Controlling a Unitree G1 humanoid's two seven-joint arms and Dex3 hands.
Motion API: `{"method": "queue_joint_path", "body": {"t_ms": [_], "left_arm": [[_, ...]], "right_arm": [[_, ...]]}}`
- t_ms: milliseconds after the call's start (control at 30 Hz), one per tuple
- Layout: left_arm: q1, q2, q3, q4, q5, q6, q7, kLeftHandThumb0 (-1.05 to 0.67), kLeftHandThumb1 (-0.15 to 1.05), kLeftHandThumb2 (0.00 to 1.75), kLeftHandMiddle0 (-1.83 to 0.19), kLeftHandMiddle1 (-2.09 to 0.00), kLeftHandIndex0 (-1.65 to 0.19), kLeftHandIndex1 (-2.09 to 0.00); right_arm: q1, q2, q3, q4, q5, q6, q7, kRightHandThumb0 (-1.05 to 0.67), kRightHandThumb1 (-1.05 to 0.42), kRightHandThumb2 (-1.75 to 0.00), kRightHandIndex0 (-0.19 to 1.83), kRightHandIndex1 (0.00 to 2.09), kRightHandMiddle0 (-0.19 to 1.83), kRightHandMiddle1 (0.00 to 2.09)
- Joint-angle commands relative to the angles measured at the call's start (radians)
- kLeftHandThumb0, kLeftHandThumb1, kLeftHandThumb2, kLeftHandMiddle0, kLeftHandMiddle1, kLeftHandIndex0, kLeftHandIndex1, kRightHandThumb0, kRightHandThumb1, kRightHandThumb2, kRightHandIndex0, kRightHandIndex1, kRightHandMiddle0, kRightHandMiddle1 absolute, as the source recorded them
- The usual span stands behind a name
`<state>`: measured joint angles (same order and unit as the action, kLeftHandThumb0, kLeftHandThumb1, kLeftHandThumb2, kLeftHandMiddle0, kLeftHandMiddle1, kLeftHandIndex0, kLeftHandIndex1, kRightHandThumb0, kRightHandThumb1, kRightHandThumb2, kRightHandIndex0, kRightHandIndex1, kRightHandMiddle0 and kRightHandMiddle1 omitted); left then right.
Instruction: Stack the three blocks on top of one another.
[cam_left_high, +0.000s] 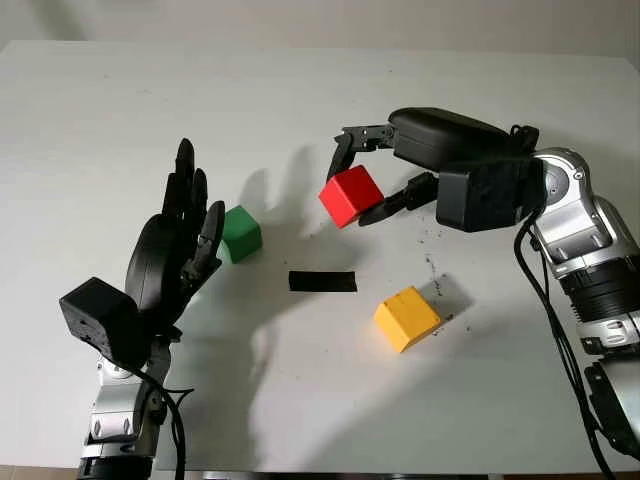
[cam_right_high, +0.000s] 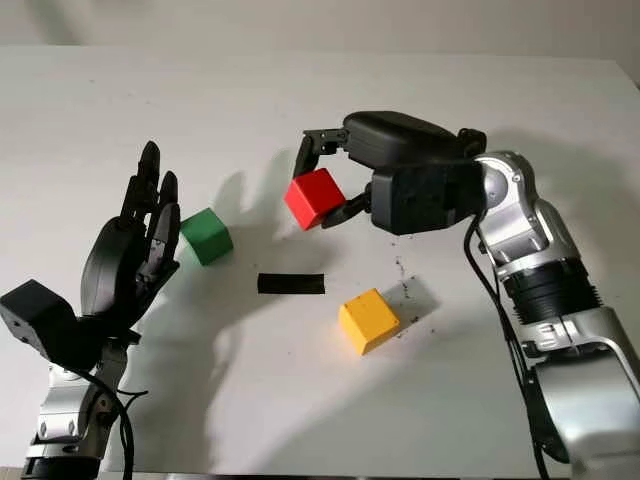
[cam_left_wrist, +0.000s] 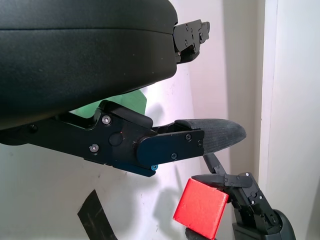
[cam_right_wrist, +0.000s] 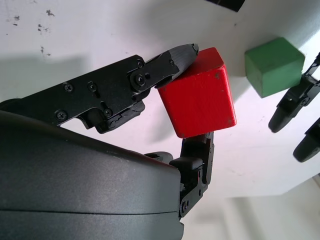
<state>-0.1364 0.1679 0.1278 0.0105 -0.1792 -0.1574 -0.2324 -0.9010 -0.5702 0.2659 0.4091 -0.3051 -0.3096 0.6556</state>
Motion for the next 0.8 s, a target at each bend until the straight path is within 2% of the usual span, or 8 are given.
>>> {"method": "queue_joint_path", "body": {"t_ms": [0, 367, 767], "left_arm": [[0.017, 0.000, -0.002, -0.023, 0.002, -0.005, 0.000, -0.72, 1.05, 0.55, 0.19, 0.00, 0.19, 0.00], [0.033, -0.009, -0.003, -0.048, -0.002, 0.002, 0.008, -0.71, 1.05, 0.55, 0.19, 0.00, 0.19, 0.00], [0.043, -0.015, -0.005, -0.070, 0.005, 0.020, 0.023, -0.71, 1.05, 0.55, 0.19, 0.00, 0.19, 0.00]], "right_arm": [[-0.028, 0.014, 0.016, 0.005, 0.006, -0.004, 0.033, -0.36, -0.94, -0.05, 0.29, 0.03, 0.43, 1.35], [-0.020, 0.039, 0.068, 0.024, -0.007, -0.058, 0.125, -0.37, -0.94, -0.05, 0.26, 0.03, 0.39, 1.46], [0.008, 0.036, 0.101, 0.040, -0.050, -0.113, 0.127, -0.41, -0.93, -0.06, 0.28, 0.05, 0.44, 1.44]]}}
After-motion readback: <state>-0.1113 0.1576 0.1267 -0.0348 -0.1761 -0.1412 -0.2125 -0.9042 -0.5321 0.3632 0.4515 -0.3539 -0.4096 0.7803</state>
